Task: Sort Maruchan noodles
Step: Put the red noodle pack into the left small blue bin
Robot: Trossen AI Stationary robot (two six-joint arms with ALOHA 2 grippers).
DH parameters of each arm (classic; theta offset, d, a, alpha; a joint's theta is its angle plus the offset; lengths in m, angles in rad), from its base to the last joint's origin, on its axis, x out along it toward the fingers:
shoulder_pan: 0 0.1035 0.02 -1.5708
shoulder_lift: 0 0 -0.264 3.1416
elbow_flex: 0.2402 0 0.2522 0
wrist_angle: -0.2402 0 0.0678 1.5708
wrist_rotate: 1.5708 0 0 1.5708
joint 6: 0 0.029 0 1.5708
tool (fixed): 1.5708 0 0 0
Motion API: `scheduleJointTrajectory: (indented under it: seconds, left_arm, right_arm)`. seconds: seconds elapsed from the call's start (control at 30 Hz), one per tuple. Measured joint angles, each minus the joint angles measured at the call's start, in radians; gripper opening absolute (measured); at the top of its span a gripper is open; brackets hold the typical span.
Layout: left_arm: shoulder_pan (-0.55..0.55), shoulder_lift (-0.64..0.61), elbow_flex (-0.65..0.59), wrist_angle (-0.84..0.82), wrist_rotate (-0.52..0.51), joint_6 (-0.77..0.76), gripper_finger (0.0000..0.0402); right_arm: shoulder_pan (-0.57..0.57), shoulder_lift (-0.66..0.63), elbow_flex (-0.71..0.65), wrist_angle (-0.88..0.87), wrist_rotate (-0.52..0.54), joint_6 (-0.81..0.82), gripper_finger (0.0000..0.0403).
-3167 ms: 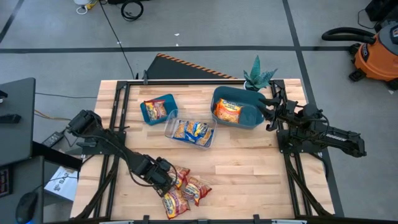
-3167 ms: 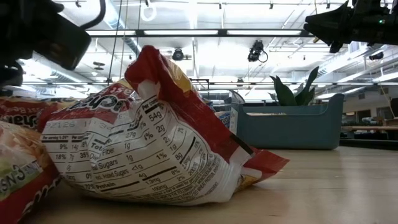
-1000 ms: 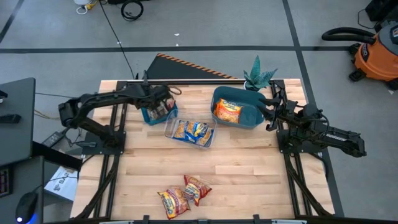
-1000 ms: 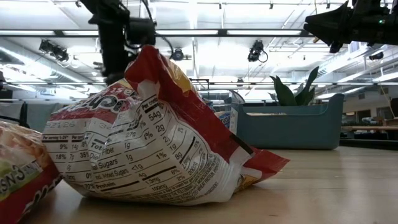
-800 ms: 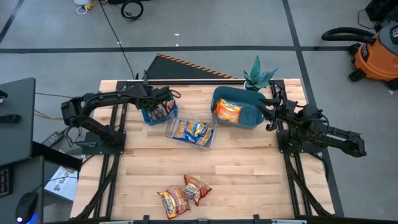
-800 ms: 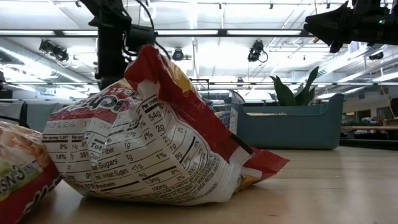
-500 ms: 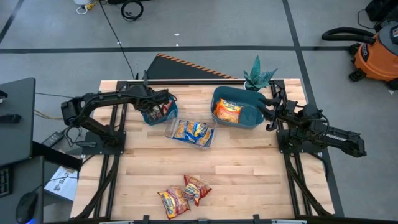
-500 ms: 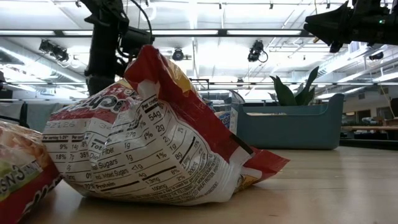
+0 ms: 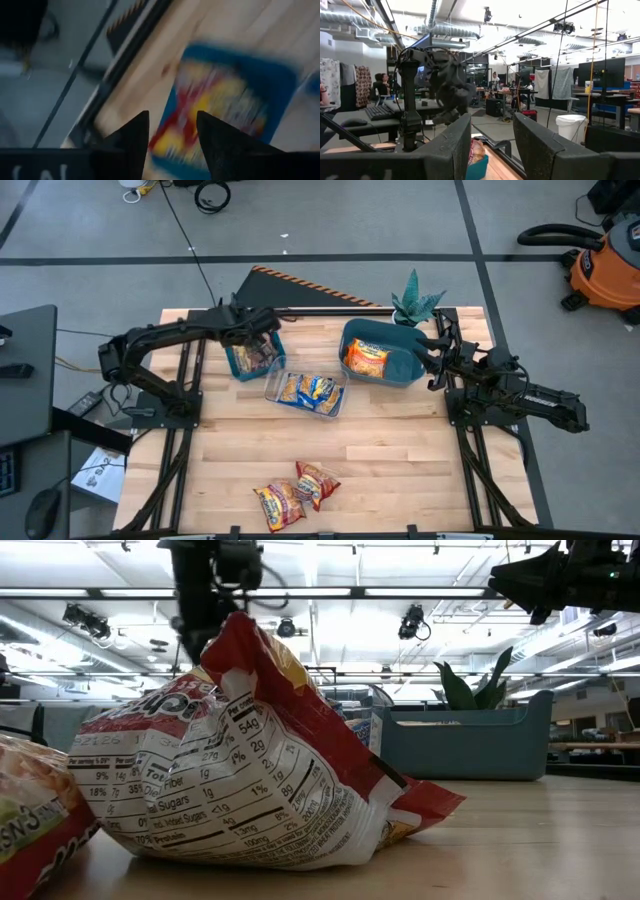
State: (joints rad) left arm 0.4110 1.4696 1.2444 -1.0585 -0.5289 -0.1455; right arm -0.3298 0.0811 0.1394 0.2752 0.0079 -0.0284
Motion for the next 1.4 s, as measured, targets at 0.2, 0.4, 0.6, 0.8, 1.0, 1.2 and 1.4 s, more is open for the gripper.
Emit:
scheduleJointTrajectory:
  seconds: [0.2,0.4,0.6,0.8,1.0,1.2,1.4]
  left_arm:
    - [0.029,0.018,-0.12,0.259,0.035,0.057,0.0161]
    - [0.119,0.029,-0.335,0.37,0.084,0.046,0.0149]
    - [0.141,0.029,-0.378,0.402,0.12,0.051,0.0142]
    - [0.121,0.029,-0.236,0.289,0.125,0.087,0.0142]
    - [0.095,0.029,-0.057,0.12,0.153,0.073,0.0142]
    - [0.038,0.028,-0.061,0.094,0.041,0.023,0.0142]
    - [0.055,0.029,-0.251,0.393,-0.053,0.076,0.0142]
  right_arm:
    - [0.0,0.0,0.0,0.0,0.0,0.027,0.0153]
    - [0.0,0.0,0.0,-0.006,-0.001,0.029,0.0153]
    - [0.0,0.0,0.0,-0.006,0.0,0.028,0.0153]
    - [0.0,0.0,0.0,-0.005,-0.001,0.026,0.0153]
    - [0.0,0.0,0.0,-0.005,0.0,0.026,0.0153]
    - [0.0,0.0,0.0,-0.005,-0.001,0.026,0.0153]
    - [0.0,0.0,0.0,-0.004,-0.001,0.026,0.0153]
